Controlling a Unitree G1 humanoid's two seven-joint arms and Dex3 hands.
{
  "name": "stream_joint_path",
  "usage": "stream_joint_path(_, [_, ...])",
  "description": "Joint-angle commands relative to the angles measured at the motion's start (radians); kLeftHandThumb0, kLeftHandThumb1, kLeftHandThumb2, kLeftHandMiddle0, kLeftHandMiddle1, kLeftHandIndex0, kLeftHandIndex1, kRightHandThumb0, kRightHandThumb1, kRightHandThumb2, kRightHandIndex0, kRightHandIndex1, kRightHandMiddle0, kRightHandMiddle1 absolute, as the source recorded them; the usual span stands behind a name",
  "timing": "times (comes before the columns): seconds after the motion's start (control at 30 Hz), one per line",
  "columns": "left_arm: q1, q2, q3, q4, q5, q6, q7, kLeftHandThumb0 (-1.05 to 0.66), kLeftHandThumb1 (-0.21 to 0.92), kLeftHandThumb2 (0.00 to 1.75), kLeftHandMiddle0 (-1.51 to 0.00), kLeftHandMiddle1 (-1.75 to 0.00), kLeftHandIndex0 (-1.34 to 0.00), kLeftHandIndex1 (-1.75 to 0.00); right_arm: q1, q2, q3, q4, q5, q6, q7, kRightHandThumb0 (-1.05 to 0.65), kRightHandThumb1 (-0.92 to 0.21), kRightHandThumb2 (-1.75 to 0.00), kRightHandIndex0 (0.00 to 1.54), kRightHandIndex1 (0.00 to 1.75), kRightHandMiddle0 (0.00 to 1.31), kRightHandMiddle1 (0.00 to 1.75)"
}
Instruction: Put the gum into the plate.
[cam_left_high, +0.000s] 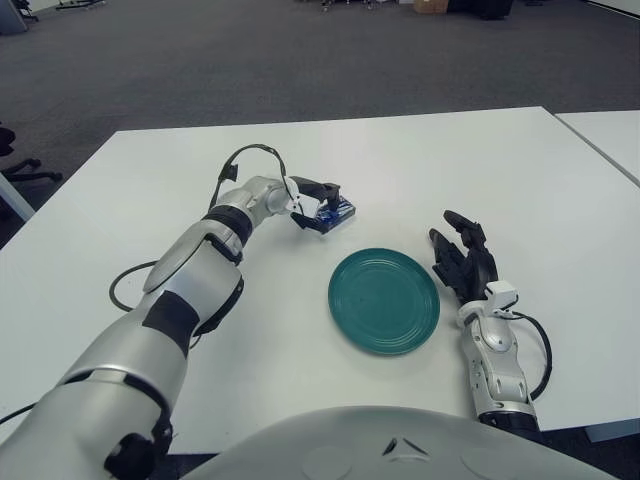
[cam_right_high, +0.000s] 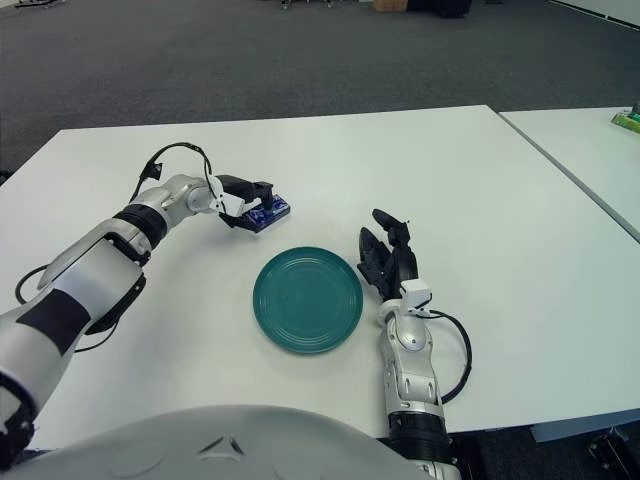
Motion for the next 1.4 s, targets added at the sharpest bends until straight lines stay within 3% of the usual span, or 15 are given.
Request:
stream_joint_path(0.0, [0.081, 0.019, -0.068, 0.021, 0.076, -0.016, -0.051, -0.81, 0.92, 0.33, -0.56, -1.27, -0.34, -1.45, 0.029, 0.003, 0.0, 0.051, 0.002, 0.053, -0.005, -0.49, -0.92, -0.6, 0.52, 0.09, 0.0, 0.82])
stream_joint_path(0.4, [0.087, 0.08, -0.141, -0.077, 0.126, -0.107, 0.018, -0.85, 0.92, 0.33, -0.56, -1.19, -0.3, -1.34, 0.022, 0.001, -0.005, 0.061, 0.005, 0.046, -0.005, -0.5, -0.92, -0.6, 0.52, 0.11, 0.01, 0.83])
stream_joint_path(0.83, [0.09, 0.105, -0.172, -0.152, 0.157, -0.091, 0.065, -0.9, 0.92, 0.37, -0.53, -1.22, -0.27, -1.22, 0.016, 0.001, -0.01, 0.067, 0.018, 0.053, 0.004, -0.48, -0.92, -0.57, 0.5, 0.12, 0.01, 0.84])
stream_joint_path(0.97, [0.086, 0.109, -0.164, -0.171, 0.155, -0.077, 0.07, -0.91, 0.92, 0.37, -0.51, -1.3, -0.26, -1.21, 0.015, 0.0, -0.009, 0.07, 0.016, 0.047, 0.004, -0.48, -0.92, -0.58, 0.51, 0.13, 0.01, 0.83])
stream_joint_path(1.1, [0.085, 0.111, -0.155, -0.185, 0.15, -0.064, 0.083, -0.92, 0.92, 0.37, -0.48, -1.5, -0.24, -1.23, 0.015, 0.0, -0.01, 0.074, 0.014, 0.039, 0.003, -0.49, -0.92, -0.58, 0.5, 0.13, 0.0, 0.83])
stream_joint_path(1.2, [0.097, 0.112, -0.137, -0.2, 0.138, -0.044, 0.111, -0.92, 0.92, 0.33, -0.57, -1.66, -0.2, -1.32, 0.016, 0.0, -0.01, 0.078, 0.012, 0.033, 0.002, -0.49, -0.92, -0.59, 0.5, 0.13, 0.0, 0.83])
stream_joint_path(1.37, [0.106, 0.127, -0.103, -0.242, 0.113, -0.046, 0.111, -0.91, 0.92, 0.3, -0.64, -1.73, -0.15, -1.44, 0.022, 0.001, -0.009, 0.075, 0.014, 0.033, 0.003, -0.49, -0.92, -0.6, 0.5, 0.14, 0.01, 0.83])
